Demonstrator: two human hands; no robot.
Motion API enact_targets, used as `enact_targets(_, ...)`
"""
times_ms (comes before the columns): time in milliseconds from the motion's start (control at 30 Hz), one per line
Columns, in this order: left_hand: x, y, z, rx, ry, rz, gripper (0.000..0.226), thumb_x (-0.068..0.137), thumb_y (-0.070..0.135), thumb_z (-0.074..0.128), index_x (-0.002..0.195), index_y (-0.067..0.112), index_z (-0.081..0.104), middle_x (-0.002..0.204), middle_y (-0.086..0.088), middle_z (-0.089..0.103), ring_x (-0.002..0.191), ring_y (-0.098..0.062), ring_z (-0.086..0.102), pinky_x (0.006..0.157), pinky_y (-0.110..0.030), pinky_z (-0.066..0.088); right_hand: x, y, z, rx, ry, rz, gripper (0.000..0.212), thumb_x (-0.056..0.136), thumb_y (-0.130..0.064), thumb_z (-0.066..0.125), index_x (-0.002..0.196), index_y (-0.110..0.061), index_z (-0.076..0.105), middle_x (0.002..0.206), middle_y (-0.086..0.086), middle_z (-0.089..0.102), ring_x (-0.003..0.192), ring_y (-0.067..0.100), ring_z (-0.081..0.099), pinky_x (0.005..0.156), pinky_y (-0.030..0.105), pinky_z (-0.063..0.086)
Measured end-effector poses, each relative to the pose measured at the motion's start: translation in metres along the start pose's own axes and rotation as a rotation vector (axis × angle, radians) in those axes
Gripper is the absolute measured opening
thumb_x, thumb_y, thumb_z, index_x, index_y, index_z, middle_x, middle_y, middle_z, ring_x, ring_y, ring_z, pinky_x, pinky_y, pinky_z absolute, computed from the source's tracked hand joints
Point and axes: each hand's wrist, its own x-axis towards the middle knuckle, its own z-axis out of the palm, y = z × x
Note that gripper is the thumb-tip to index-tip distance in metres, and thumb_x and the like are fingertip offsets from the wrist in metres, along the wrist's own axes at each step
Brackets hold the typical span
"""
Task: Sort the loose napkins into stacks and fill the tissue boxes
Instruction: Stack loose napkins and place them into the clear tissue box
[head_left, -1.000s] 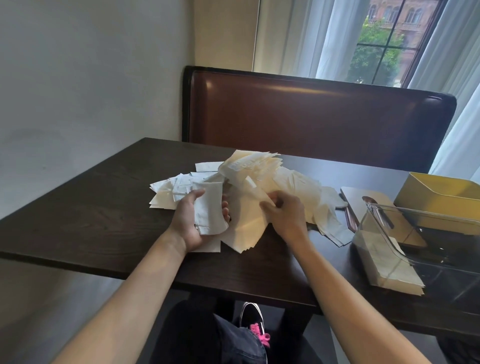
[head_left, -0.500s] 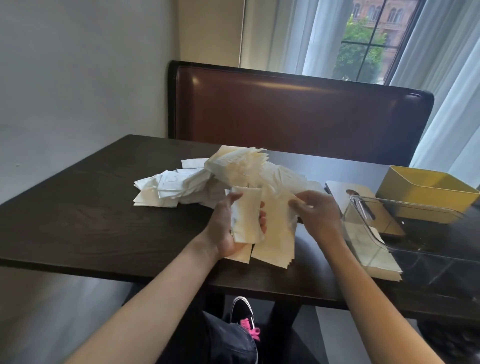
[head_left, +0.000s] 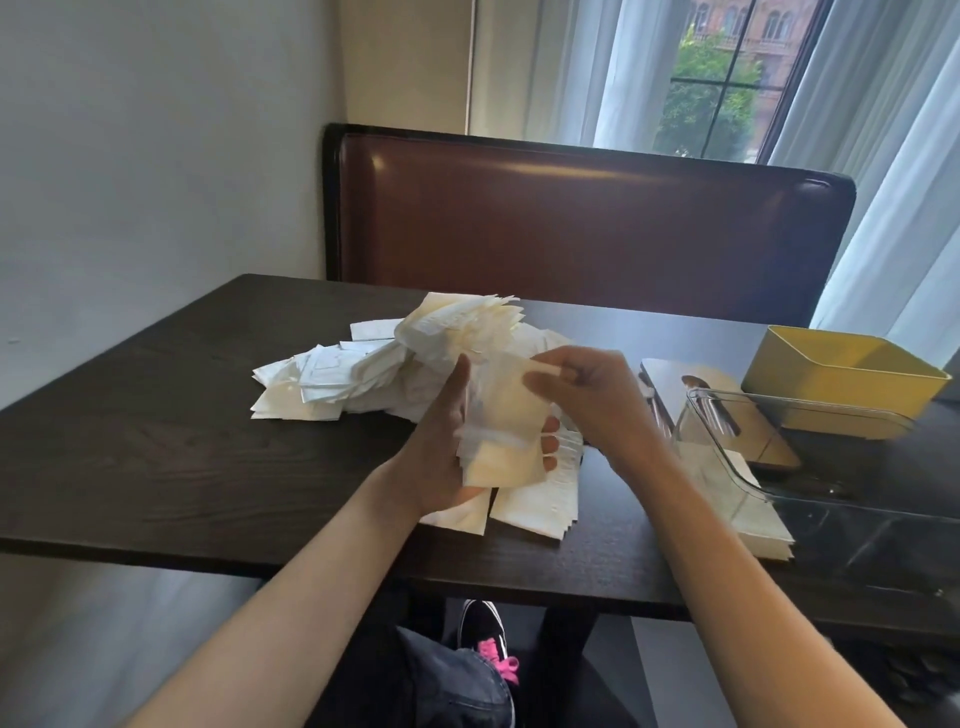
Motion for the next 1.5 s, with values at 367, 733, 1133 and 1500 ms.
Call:
enact_targets(367,0.000,0.007,-0.017,-0.171,0.123,-0.013,0.045,0.091,0.029,0.052,0.123,-0.001,0.062,0.098,-0.017,0.068,0.080,-0.028,0.069,0.073,-0.038,0.062,-0.015,0.051,-0.007,-0.143,-0.089,0.186,0.015,0.080,-0.015,0.081,0.094,-0.014,0.077,0.092,-0.010,0.071,0.068,-0.013,0.059,0.066,0.008,0.043)
enact_targets(733,0.001,0.002,-0.022,-0.123,0.193,-0.058,0.050,0.093,0.030,0.058,0.137,0.007,0.057,0.118,-0.020,0.065,0.095,-0.030,0.068,0.084,-0.044,0.059,-0.021,0.046,-0.007,-0.343,-0.071,0.166,0.019,0.078,-0.017,0.081,0.080,-0.021,0.063,0.082,0.000,0.067,0.066,0.008,0.055,0.054,0.008,0.039)
enact_targets(1133,-0.007,0.005,-0.014,-0.194,0.160,0.066,0.047,0.095,0.036,0.055,0.126,0.001,0.061,0.099,-0.017,0.066,0.086,-0.027,0.068,0.084,-0.041,0.059,-0.016,0.023,-0.024,-0.054,0.166,0.036,0.008,0.083,-0.012,0.077,0.087,-0.019,0.076,0.080,-0.010,0.072,0.072,0.003,0.066,0.066,0.009,0.048)
enact_targets(1500,-0.005,0.001,-0.001,0.024,0.115,0.037,0.073,0.098,0.069,0.025,0.130,0.018,0.067,0.127,-0.020,0.066,0.104,-0.035,0.069,0.083,-0.048,0.059,-0.003,-0.015,-0.006,0.217,-0.007,0.063,0.013,0.082,-0.004,0.076,0.084,-0.017,0.078,0.066,-0.009,0.072,0.057,0.000,0.061,0.055,0.011,0.044)
